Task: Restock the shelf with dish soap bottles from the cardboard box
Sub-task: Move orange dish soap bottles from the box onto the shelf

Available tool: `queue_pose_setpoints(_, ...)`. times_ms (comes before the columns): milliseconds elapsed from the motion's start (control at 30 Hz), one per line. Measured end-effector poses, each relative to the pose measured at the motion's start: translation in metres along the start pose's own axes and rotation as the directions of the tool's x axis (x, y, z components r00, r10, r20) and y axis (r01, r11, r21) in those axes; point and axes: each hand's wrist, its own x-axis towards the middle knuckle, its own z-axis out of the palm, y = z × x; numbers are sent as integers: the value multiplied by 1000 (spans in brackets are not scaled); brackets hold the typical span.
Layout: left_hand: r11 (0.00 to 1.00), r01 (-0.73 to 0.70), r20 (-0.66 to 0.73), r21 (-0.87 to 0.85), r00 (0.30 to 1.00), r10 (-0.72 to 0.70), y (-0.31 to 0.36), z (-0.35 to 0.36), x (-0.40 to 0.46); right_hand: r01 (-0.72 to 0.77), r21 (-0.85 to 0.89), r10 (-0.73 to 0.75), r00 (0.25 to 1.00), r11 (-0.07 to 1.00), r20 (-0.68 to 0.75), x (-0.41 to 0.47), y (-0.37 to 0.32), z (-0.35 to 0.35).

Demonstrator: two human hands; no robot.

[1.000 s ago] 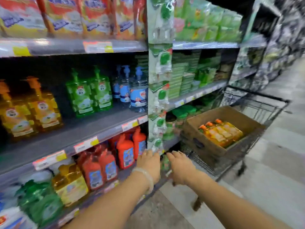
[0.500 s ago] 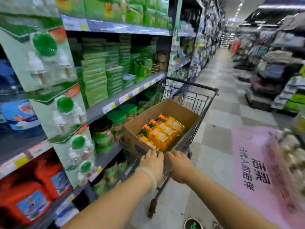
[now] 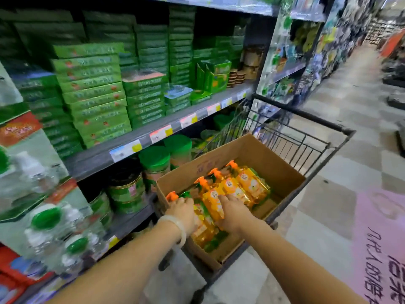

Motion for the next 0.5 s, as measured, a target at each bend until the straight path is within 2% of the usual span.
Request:
queue_pose_setpoints(133, 968, 173, 58, -184, 985, -165, 14, 27, 57, 74, -13, -71, 988, 997, 140, 68, 29, -8)
queue_pose_setpoints(267, 871, 315, 142, -377, 949, -282, 31, 36, 90, 132, 22, -133, 971, 991, 196, 125, 54, -11)
queue_pose_setpoints(367, 658, 502, 258, -561, 861, -437, 36, 51, 107, 177, 83, -193, 943, 981, 272, 157, 56, 1)
queue_pose_setpoints(500, 389, 616, 368, -685, 753, -545, 34, 82, 131, 132, 187, -199, 892, 973, 406, 191, 45, 44)
